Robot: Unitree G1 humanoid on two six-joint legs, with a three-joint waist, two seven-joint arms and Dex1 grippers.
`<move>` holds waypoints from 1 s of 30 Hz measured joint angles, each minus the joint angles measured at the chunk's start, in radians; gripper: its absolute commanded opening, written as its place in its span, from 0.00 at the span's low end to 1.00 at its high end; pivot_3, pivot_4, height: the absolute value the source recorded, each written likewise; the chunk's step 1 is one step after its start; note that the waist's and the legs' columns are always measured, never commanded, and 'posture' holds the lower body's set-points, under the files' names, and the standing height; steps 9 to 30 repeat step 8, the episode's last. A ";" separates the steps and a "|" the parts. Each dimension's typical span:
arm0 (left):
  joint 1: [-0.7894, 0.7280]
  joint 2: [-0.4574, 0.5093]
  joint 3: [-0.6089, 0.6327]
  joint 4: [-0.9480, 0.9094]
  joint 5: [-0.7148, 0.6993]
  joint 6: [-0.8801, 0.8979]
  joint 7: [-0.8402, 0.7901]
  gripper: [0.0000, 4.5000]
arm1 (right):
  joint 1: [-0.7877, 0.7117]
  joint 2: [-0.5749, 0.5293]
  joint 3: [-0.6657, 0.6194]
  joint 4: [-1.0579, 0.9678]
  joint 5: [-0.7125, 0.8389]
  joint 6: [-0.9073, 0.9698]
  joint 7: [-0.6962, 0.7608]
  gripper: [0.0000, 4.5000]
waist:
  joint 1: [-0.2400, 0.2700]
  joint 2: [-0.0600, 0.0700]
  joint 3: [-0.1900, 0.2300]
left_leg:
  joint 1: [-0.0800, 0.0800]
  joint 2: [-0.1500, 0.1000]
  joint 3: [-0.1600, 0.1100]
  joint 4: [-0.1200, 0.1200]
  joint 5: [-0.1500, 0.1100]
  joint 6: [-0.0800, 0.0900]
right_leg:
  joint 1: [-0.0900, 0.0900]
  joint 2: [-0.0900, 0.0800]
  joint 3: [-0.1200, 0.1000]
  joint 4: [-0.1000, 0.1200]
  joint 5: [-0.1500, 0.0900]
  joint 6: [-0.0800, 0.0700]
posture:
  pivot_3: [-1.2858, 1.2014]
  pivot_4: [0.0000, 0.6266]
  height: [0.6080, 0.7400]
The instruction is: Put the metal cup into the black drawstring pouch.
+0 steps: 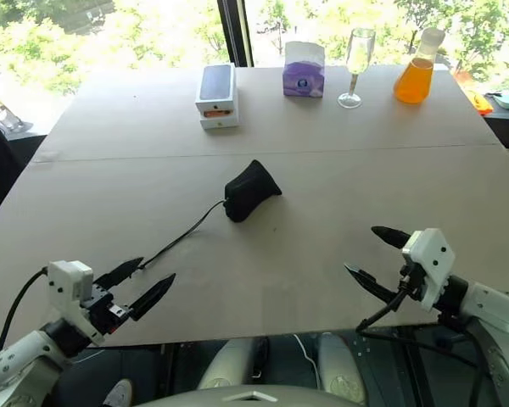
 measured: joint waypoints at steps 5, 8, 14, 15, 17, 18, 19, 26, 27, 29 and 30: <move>0.021 -0.020 0.000 -0.009 0.002 -0.010 0.020 1.00 | 0.034 -0.002 -0.011 0.000 0.003 -0.011 0.017 1.00 | 0.003 0.000 0.000 | 0.000 0.000 0.000 0.000 0.000 0.000 | 0.000 0.000 0.000 0.000 0.000 0.000 | 0.52 0.24 1.00; 0.021 -0.019 0.000 -0.009 0.002 -0.010 0.026 1.00 | 0.035 -0.002 -0.018 0.000 0.003 -0.011 0.015 1.00 | 0.003 0.000 0.000 | 0.000 0.000 0.000 0.000 0.000 0.000 | 0.000 0.000 0.000 -0.001 0.000 0.000 | 0.52 0.24 1.00; 0.021 -0.019 0.000 -0.009 0.002 -0.010 0.026 1.00 | 0.035 -0.002 -0.018 0.000 0.003 -0.011 0.015 1.00 | 0.003 0.000 0.000 | 0.000 0.000 0.000 0.000 0.000 0.000 | 0.000 0.000 0.000 -0.001 0.000 0.000 | 0.52 0.24 1.00; 0.021 -0.019 0.000 -0.009 0.002 -0.010 0.026 1.00 | 0.035 -0.002 -0.018 0.000 0.003 -0.011 0.015 1.00 | 0.003 0.000 0.000 | 0.000 0.000 0.000 0.000 0.000 0.000 | 0.000 0.000 0.000 -0.001 0.000 0.000 | 0.52 0.24 1.00; 0.021 -0.019 0.000 -0.009 0.002 -0.010 0.026 1.00 | 0.035 -0.002 -0.018 0.000 0.003 -0.011 0.015 1.00 | 0.003 0.000 0.000 | 0.000 0.000 0.000 0.000 0.000 0.000 | 0.000 0.000 0.000 -0.001 0.000 0.000 | 0.52 0.24 1.00; 0.021 -0.019 0.000 -0.009 0.002 -0.010 0.026 1.00 | 0.035 -0.002 -0.018 0.000 0.003 -0.011 0.015 1.00 | 0.003 0.000 0.000 | 0.000 0.000 0.000 0.000 0.000 0.000 | 0.000 0.000 0.000 -0.001 0.000 0.000 | 0.52 0.24 1.00; 0.021 -0.019 0.000 -0.009 0.002 -0.010 0.026 1.00 | 0.035 -0.002 -0.018 0.000 0.003 -0.011 0.015 1.00 | 0.003 0.000 0.000 | 0.000 0.000 0.000 0.000 0.000 0.000 | 0.000 0.000 0.000 -0.001 0.000 0.000 | 0.52 0.24 1.00; 0.021 -0.019 0.000 -0.009 0.002 -0.010 0.026 1.00 | 0.035 -0.002 -0.018 0.000 0.003 -0.011 0.015 1.00 | 0.003 0.000 0.000 | 0.000 0.000 0.000 0.000 0.000 0.000 | 0.000 0.000 0.000 -0.001 0.000 0.000 | 0.52 0.24 1.00; 0.021 -0.019 0.000 -0.009 0.002 -0.010 0.026 1.00 | 0.035 -0.002 -0.018 0.000 0.003 -0.011 0.015 1.00 | 0.003 0.000 0.000 | 0.000 0.000 0.000 0.000 0.000 0.000 | 0.000 0.000 0.000 -0.001 0.000 0.000 | 0.52 0.24 1.00; 0.021 -0.019 0.000 -0.009 0.002 -0.010 0.026 1.00 | 0.035 -0.002 -0.018 0.000 0.003 -0.011 0.015 1.00 | 0.003 0.000 0.000 | 0.000 0.000 0.000 0.000 0.000 0.000 | 0.000 0.000 0.000 -0.001 0.000 0.000 | 0.52 0.24 1.00; 0.021 -0.019 0.000 -0.009 0.002 -0.010 0.026 1.00 | 0.035 -0.002 -0.018 0.000 0.003 -0.011 0.015 1.00 | 0.003 0.000 0.000 | 0.000 0.000 0.000 0.000 0.000 0.000 | 0.000 0.000 0.000 -0.001 0.000 0.000 | 0.52 0.24 1.00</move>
